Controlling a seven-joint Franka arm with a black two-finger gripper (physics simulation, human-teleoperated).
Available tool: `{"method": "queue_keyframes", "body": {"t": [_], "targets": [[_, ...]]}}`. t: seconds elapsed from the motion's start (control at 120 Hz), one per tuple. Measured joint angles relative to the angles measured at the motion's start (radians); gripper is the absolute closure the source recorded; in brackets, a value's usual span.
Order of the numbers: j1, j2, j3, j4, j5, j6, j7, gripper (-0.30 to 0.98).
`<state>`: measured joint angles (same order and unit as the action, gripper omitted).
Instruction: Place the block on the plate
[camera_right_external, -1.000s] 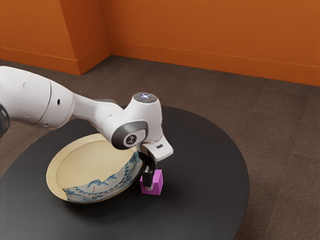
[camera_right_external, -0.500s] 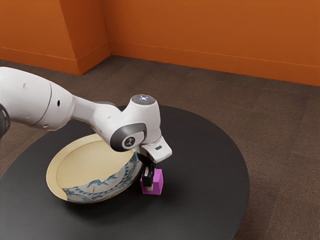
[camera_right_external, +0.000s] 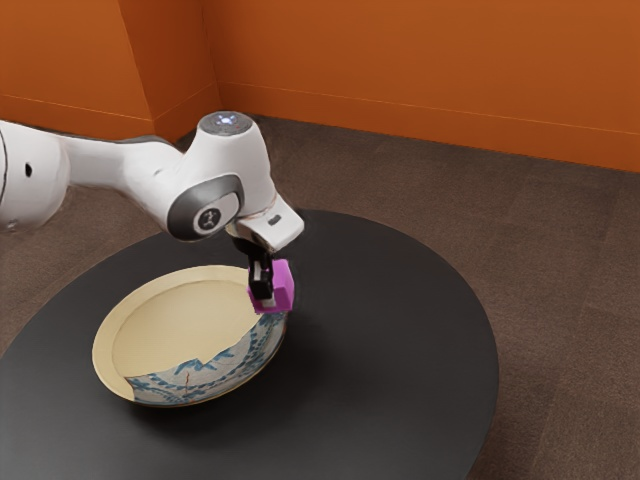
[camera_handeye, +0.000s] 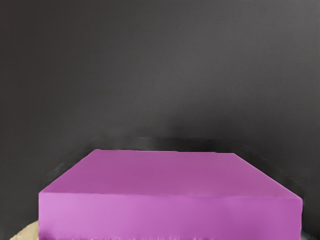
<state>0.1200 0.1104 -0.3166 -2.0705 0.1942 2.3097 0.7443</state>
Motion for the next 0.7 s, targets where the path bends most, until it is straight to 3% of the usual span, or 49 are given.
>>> {"method": "queue_keyframes", "body": {"t": [0.125, 0.3, 0.55, 0.7], "targets": [[0.059, -0.083, 0.052, -0.125, -0.004, -0.015, -0.008, 0.32], [0.129, -0.038, 0.070, -0.149, -0.007, -0.026, -0.017, 0.29], [0.086, -0.094, 0.081, -0.141, -0.050, -0.038, -0.038, 0.10], [-0.093, -0.102, 0.273, -0.015, -0.163, -0.125, -0.085, 0.05]]}}
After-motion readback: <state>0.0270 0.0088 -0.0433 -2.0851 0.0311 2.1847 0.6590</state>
